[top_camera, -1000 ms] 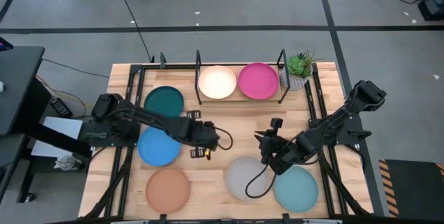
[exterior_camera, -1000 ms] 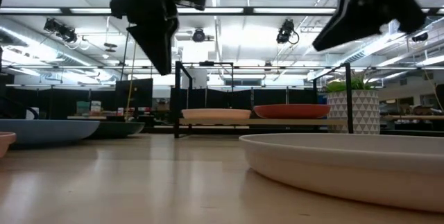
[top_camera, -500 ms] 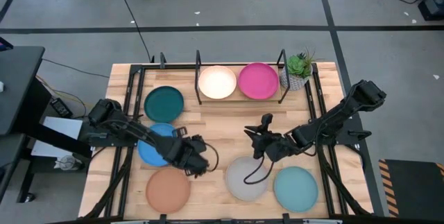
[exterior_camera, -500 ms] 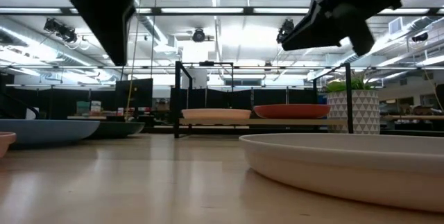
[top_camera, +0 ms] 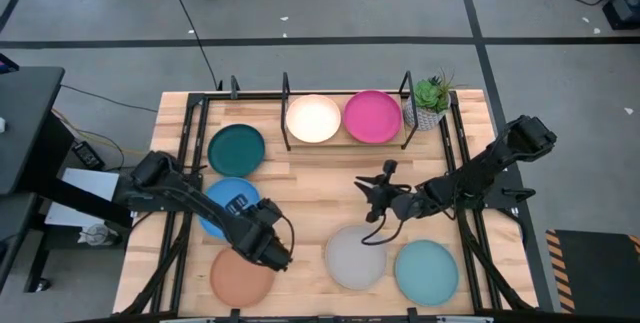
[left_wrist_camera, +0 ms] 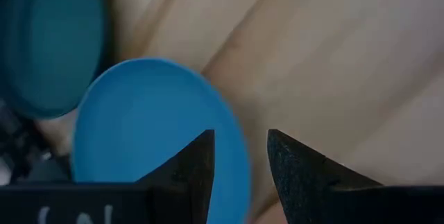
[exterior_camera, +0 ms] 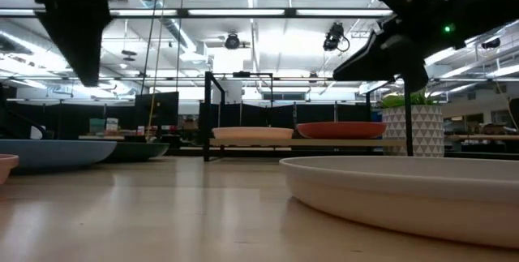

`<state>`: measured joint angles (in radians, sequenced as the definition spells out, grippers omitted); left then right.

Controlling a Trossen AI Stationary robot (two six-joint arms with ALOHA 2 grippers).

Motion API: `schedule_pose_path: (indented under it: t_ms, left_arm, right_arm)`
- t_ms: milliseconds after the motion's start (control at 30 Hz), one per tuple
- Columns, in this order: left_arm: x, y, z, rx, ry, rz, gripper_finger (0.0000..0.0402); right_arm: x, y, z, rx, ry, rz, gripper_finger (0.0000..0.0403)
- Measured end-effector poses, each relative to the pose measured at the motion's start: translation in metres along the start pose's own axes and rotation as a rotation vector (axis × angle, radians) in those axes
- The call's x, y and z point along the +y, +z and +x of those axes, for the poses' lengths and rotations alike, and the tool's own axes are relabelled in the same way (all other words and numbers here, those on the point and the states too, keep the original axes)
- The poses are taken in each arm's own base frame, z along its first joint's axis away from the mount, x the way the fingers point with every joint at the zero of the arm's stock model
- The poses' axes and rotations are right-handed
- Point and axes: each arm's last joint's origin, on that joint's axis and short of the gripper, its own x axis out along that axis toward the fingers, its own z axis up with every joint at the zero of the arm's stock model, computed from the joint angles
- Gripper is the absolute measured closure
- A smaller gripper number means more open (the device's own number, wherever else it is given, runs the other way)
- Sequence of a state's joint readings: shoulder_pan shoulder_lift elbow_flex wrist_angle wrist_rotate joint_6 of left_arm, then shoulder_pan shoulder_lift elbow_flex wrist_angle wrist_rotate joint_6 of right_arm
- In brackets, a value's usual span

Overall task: Place and stack plates onto a shelf
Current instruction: Stack the blue plate on the pink plate on the shelf

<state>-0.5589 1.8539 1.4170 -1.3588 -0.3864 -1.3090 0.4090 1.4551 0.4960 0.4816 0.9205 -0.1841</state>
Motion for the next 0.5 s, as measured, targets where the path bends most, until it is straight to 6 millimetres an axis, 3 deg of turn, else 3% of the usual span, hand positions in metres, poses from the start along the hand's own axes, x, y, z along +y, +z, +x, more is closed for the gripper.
schedule_pose_path:
  t_ms: [233,500]
  left_arm:
    - [-0.011,0.007,0.028,0.117,0.068,0.046,0.026]
    - [-0.019,0.008,0.038,0.135,0.064,0.068,0.026]
  right_arm:
    - [-0.001,-0.011,-0.002,-0.02,0.002,0.026,0.0328]
    - [0.0,-0.011,-0.002,-0.026,0.032,0.03,0.0328]
